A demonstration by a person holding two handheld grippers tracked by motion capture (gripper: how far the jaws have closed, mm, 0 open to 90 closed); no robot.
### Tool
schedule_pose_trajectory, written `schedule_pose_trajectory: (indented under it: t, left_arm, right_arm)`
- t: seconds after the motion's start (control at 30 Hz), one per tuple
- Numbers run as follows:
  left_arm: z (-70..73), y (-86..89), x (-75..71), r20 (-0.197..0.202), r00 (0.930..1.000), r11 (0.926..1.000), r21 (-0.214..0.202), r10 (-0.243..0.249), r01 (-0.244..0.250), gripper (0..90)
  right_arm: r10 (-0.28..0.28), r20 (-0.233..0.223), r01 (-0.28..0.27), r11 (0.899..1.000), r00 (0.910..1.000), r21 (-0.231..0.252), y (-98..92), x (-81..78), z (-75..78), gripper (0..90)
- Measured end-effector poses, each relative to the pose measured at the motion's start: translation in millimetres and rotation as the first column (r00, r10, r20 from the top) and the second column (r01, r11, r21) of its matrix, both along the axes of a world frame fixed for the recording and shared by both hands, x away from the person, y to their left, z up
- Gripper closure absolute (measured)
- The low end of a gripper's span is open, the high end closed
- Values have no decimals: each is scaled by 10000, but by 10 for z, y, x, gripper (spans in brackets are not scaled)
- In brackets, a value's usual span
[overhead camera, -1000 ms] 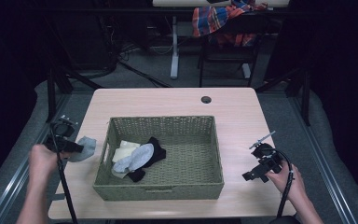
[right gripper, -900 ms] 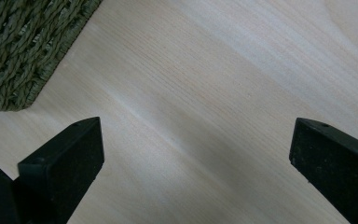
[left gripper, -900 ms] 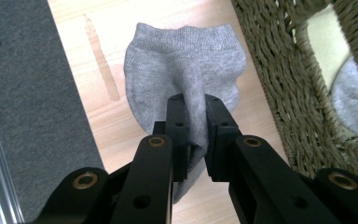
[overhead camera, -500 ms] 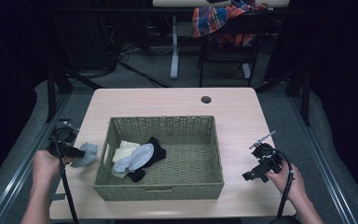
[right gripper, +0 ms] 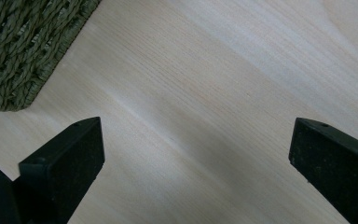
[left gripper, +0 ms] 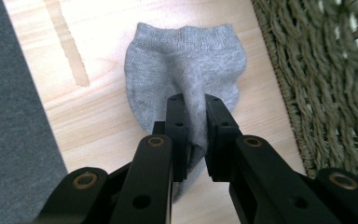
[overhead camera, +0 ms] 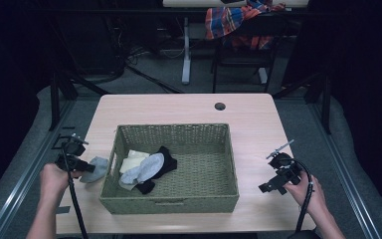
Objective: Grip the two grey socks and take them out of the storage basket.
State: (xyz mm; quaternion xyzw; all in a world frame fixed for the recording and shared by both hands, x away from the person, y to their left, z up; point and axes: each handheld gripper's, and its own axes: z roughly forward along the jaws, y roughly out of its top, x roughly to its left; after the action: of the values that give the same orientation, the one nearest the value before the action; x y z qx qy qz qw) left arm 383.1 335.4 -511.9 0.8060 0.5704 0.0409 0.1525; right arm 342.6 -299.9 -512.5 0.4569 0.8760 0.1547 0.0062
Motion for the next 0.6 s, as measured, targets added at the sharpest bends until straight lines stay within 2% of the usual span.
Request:
schedule_pose_trajectory:
  t: [0.23, 0.27, 0.33, 0.47, 0.5, 0.53, 0.6]
  left_arm:
    - [-102, 4, 24, -207, 9998, 10000, 54, 38, -37, 801]
    - [-143, 15, 33, -394, 9991, 9999, 13, 131, -130, 774]
    - [-166, 19, 34, -513, 9986, 9999, -101, 119, -124, 715]
    - [-83, 37, 26, -273, 9988, 9992, -59, 406, -408, 478]
    - [-83, 37, 26, -273, 9988, 9992, -59, 406, -408, 419]
    - [-6, 40, 14, 15, 9981, 9981, -2, 621, -621, 366]
    - [53, 18, 0, 210, 9977, 9978, 132, 644, -647, 273]
  right_arm:
    - [-58, 35, 58, 9999, 10000, 88, -3, -2, -6, 31]
    - [-76, 6, 76, 9999, 10000, 94, 0, -3, -6, 31]
    - [-75, -1, 75, 9999, 10000, 98, 3, -3, -5, 31]
    - [-37, 18, 36, 9999, 10000, 151, 6, -2, -3, 31]
    - [23, 21, -23, 10000, 10000, 33, 0, 1, 1, 31]
    - [-15, 12, 15, 9999, 10000, 136, 4, -1, -2, 31]
    - [-17, 11, 17, 9999, 10000, 164, 5, -1, -4, 31]
